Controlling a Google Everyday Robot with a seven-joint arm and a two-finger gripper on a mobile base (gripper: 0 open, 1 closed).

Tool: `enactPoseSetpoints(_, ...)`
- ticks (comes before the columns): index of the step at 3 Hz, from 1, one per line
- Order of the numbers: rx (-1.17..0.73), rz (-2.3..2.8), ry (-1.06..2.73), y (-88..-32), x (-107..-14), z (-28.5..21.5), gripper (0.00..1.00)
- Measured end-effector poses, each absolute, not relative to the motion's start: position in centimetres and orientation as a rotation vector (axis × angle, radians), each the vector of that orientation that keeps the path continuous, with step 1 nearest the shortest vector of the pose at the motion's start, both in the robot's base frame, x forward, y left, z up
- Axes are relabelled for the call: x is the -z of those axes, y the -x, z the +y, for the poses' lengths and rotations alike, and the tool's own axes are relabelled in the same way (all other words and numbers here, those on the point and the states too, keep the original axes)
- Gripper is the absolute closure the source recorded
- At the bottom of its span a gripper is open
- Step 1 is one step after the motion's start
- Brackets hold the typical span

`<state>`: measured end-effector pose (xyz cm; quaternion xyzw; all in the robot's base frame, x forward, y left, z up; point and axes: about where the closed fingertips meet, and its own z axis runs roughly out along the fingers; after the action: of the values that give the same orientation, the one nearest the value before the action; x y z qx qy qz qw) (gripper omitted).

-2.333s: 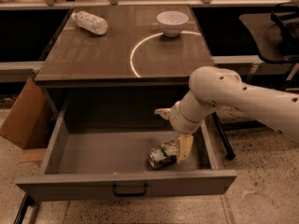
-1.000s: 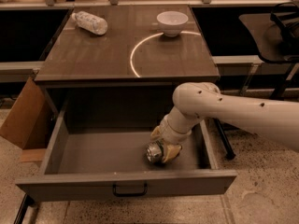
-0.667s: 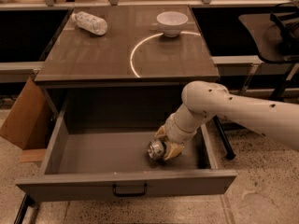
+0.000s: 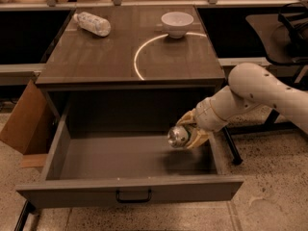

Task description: Pick 7up can from top drawer and place on counter

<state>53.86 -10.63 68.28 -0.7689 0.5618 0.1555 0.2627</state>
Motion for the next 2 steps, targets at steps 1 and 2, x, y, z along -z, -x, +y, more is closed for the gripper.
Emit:
enactPoseSetpoints(1,-0.352,1.529,2.002,-55.2,-72.8,-13.2,1.0)
enactPoseSetpoints(2,-0.242,1.551,1.959,-56.1,-77.0,-15.3,1.0)
